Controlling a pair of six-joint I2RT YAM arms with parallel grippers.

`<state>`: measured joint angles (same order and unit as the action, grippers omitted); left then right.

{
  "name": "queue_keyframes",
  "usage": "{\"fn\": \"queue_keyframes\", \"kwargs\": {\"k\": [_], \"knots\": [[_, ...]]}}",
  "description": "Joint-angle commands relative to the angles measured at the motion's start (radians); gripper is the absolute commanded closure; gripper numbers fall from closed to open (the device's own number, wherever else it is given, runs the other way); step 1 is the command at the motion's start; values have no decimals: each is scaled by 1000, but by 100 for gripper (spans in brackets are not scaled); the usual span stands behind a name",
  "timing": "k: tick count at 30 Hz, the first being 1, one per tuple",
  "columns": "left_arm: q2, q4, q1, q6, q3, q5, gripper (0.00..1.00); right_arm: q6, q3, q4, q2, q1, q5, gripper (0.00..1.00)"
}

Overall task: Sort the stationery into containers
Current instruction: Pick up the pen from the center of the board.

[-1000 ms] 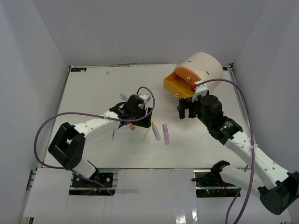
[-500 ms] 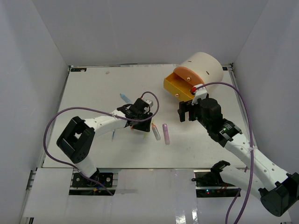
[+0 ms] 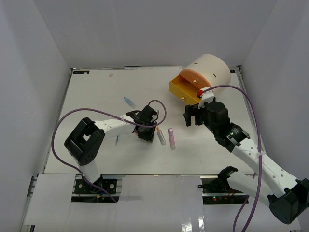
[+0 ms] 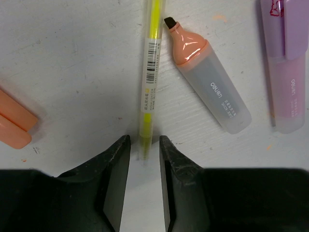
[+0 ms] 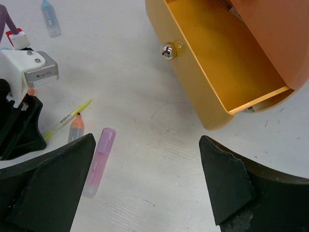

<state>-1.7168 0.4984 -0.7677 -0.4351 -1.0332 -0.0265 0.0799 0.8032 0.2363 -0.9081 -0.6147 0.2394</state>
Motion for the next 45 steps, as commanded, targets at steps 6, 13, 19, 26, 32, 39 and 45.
{"fn": "queue_keyframes", "kwargs": {"k": [6,13,19,26,32,39,45], "knots": [[-27,26,-15,-22,-14,11,64,11,-2,-42,-6,4,0,6],[-7,26,-16,-17,-22,62,81,15,-9,-49,0,6,-23,6],[66,17,-12,15,-44,82,89,37,-3,-71,12,6,-95,6],[257,-81,-5,105,-53,109,93,116,22,-170,-12,4,-285,3],[443,-305,4,263,13,-21,98,196,71,-276,-84,4,-459,0],[583,-491,11,346,111,-137,100,250,174,-389,-179,4,-557,5],[612,-564,11,340,168,-201,100,288,217,-443,-230,4,-601,8]]}}
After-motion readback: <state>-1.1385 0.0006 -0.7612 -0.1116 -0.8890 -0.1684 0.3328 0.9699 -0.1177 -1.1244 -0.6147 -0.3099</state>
